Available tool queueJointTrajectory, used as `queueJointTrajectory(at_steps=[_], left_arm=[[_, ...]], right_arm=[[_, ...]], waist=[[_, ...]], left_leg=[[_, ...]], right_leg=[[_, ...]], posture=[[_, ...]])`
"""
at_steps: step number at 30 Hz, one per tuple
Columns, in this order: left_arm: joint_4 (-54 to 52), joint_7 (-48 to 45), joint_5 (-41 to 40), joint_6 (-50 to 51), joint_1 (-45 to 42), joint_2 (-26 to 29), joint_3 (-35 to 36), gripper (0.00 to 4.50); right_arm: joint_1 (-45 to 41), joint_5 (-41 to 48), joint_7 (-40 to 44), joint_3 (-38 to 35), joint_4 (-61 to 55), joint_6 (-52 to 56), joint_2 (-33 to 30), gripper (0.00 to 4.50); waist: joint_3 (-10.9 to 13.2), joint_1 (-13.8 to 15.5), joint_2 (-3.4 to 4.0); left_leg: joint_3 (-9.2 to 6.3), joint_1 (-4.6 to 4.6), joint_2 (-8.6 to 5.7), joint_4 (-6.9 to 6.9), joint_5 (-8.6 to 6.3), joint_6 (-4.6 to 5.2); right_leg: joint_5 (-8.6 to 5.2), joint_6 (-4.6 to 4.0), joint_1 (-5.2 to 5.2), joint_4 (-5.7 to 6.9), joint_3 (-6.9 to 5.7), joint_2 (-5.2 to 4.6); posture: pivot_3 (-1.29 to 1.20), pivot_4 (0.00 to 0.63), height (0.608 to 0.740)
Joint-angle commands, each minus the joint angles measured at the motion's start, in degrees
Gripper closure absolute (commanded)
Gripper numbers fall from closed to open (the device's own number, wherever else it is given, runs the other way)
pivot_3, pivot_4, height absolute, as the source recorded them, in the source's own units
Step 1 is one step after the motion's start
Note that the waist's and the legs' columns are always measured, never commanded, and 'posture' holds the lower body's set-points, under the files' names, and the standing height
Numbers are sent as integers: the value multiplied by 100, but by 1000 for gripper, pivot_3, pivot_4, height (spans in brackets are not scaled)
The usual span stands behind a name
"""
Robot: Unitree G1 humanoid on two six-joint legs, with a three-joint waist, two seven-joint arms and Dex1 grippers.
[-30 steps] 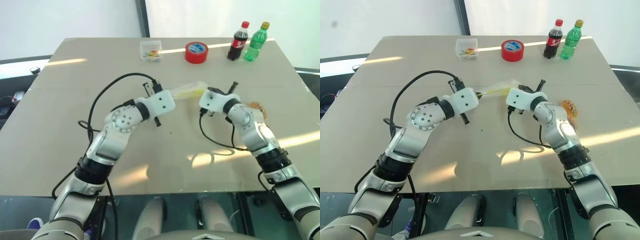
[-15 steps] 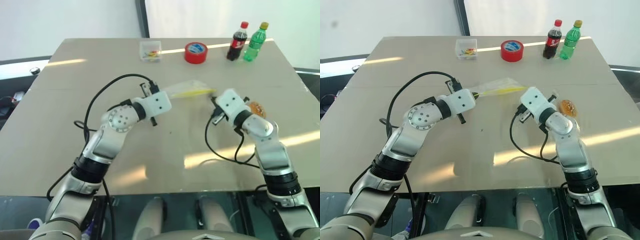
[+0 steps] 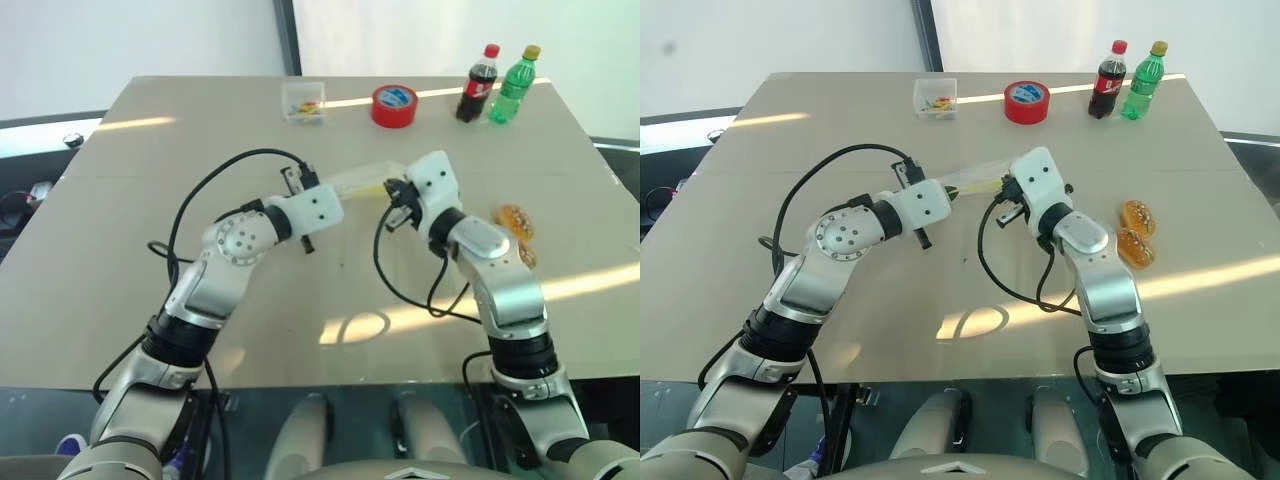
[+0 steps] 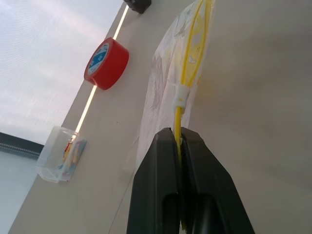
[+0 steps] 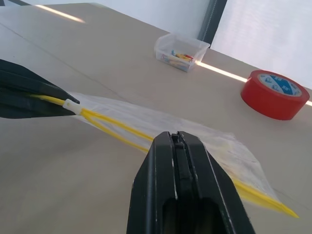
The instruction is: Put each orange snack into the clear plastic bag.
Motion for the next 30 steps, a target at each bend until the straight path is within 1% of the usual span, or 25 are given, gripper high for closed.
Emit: queueJointTrajectory(at_steps=[1, 14, 20, 22, 23, 25, 27, 30], left_arm=[[-297, -2, 24, -18, 6, -12, 121, 4500], [-418, -123, -87, -200, 68, -47, 126, 4500], [-573, -374, -261, -470, 245, -2, 98, 4500], [-584, -459, -282, -579, 299, 53, 113, 4500], [-567, -485, -298, -615, 314, 78, 144, 4500], [-519, -517, -337, -686, 334, 131, 207, 4500], [-421, -523, -312, -794, 337, 198, 232, 4500], [-248, -511, -274, -993, 361, 265, 239, 4500]], right_arm=[[-149, 34, -89, 142, 23, -208, 5, 4448], [-217, 99, -182, 323, 443, -395, 24, 4448], [-260, 419, -418, 90, 842, -432, 458, 4448], [-344, -247, -619, 544, 1273, -1137, 162, 4448], [-433, -893, -797, 967, 1543, -1665, -199, 4448], [-577, -1720, -1040, 1522, 1956, -2496, -717, 4448], [-705, -2255, -1291, 1865, 2275, -3177, -1050, 4448], [-813, -2841, -1603, 2176, 2668, -3939, -1333, 4448]], waist=[[0, -4, 0], [0, -7, 0], [0, -10, 0], [0, -14, 1], [0, -13, 2], [1, 8, 3], [1, 4, 2], [1, -31, 2]], left_leg=[[0, 0, 0, 0, 0, 0], [1, 0, 1, 0, 0, 0], [1, 0, 2, -1, 0, 0], [2, 1, 2, -1, 0, 0], [4, 2, 2, -1, 0, 0], [4, 2, -4, 0, 0, 0], [4, 0, -5, -1, 3, -5], [7, 0, -3, -4, 3, -6]], right_leg=[[0, 0, 0, 0, 0, 0], [0, 0, 0, 0, 1, 0], [0, 0, -1, 0, 2, 0], [0, 0, -1, 1, 2, 1], [0, 0, -1, 1, 3, 0], [0, 0, -1, -1, 2, -3], [0, 0, -2, -4, 0, -5], [0, 0, -3, -6, 3, -3]], posture=[[0, 150, 740], [0, 150, 740], [0, 150, 740], [0, 150, 740], [0, 150, 740], [0, 150, 740], [0, 150, 740], [0, 150, 740]])
